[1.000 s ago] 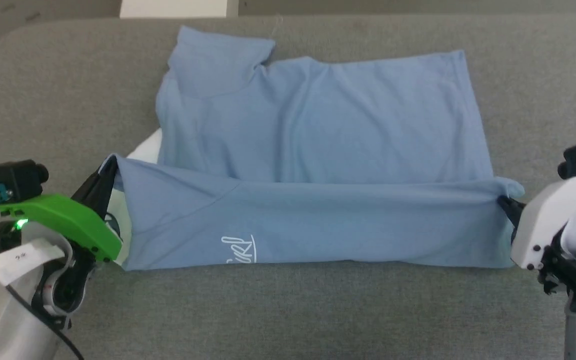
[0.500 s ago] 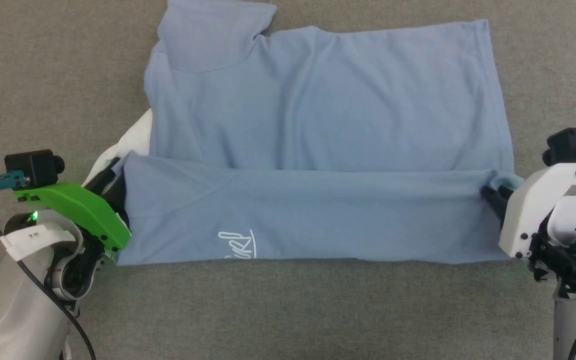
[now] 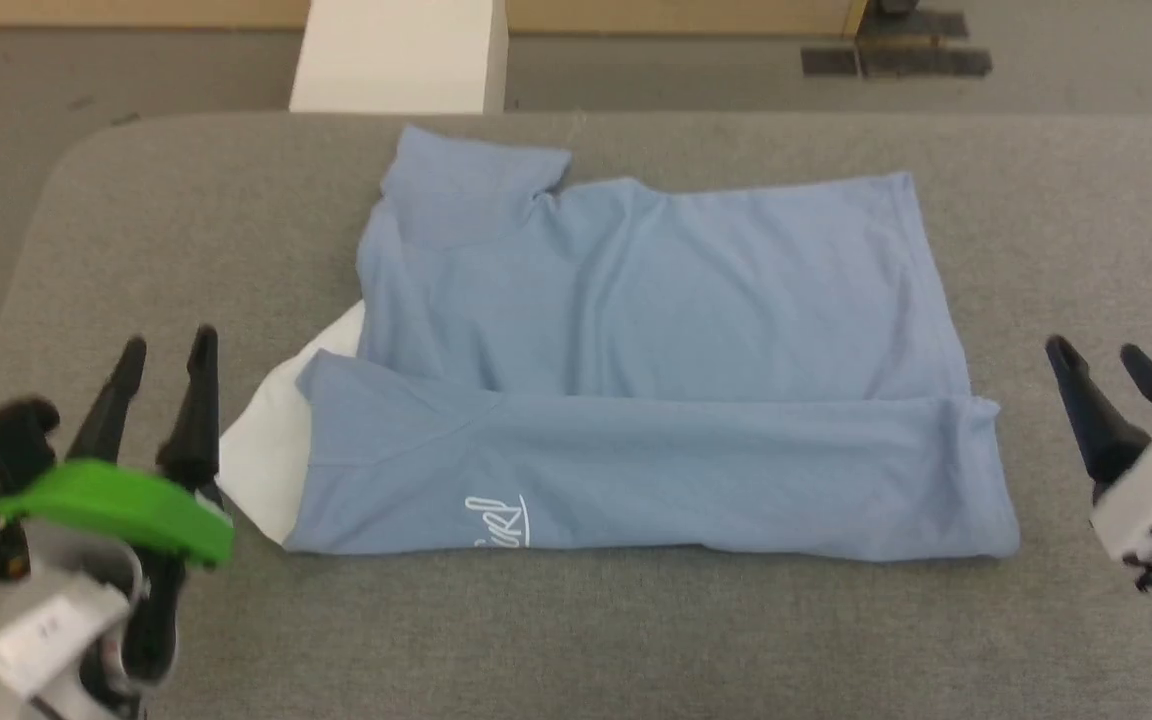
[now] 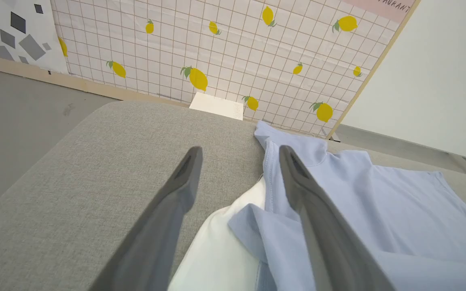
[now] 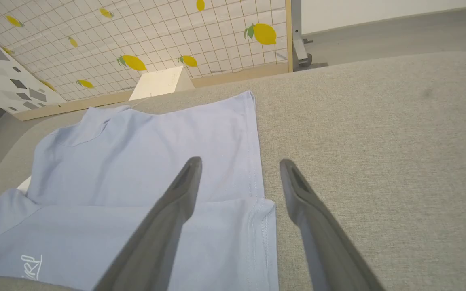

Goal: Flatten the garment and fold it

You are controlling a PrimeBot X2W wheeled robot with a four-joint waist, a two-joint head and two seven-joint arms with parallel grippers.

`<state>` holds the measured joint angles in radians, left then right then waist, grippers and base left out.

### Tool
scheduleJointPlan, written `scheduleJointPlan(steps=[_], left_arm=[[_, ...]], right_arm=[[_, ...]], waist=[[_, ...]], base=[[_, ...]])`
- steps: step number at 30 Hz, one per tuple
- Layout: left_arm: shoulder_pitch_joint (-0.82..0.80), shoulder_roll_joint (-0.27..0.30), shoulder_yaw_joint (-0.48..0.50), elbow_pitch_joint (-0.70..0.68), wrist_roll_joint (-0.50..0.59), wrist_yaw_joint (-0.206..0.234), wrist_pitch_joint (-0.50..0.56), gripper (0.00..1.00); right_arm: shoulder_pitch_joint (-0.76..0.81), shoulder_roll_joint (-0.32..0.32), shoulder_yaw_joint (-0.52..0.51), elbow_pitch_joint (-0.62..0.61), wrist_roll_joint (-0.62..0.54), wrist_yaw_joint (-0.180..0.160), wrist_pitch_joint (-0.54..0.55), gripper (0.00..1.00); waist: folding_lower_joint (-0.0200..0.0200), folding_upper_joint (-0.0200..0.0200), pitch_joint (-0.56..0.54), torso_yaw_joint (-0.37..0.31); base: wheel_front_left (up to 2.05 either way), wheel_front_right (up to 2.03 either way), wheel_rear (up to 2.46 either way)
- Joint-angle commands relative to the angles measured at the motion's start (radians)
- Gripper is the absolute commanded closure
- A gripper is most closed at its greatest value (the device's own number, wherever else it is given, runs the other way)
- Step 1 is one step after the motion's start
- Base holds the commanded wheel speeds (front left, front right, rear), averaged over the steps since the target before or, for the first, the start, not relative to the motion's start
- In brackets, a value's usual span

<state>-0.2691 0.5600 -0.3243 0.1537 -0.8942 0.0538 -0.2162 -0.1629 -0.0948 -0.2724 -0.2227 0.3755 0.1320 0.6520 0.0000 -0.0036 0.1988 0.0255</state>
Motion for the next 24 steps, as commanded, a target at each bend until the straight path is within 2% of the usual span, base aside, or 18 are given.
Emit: scheduleJointPlan(steps=[1,7,12,17,24], left_arm=[[0.054,-0.001,0.005,-0.021,0.039,0.014,-0.024,0.00],[0.196,-0.045,0.046,-0.096,0.187,0.030,-0.045,0.00],[0.288,-0.098,0.080,-0.111,0.268,0.021,-0.045,0.00],[0.326,-0.130,0.090,-0.085,0.302,0.006,-0.045,0.00],[0.328,-0.145,0.095,-0.044,0.325,-0.012,-0.045,0.00]], right_arm=[[0.049,-0.017,0.000,-0.010,0.007,-0.001,-0.075,0.00],[0.190,-0.046,0.012,0.025,0.031,-0.001,-0.309,0.00],[0.262,-0.053,0.031,0.076,0.047,-0.001,-0.419,0.00],[0.295,-0.064,0.051,0.123,0.052,-0.001,-0.472,0.00],[0.298,-0.076,0.065,0.156,0.053,-0.001,-0.495,0.00]], waist=[[0.0000,0.0036,-0.099,0.008],[0.0000,0.0036,-0.139,0.016],[0.0000,0.0036,-0.155,0.016],[0.0000,0.0036,-0.158,0.016],[0.0000,0.0036,-0.160,0.012]], base=[[0.00,0.00,0.00],[0.00,0.00,0.00],[0.00,0.00,0.00],[0.00,0.00,0.00],[0.00,0.00,0.00]])
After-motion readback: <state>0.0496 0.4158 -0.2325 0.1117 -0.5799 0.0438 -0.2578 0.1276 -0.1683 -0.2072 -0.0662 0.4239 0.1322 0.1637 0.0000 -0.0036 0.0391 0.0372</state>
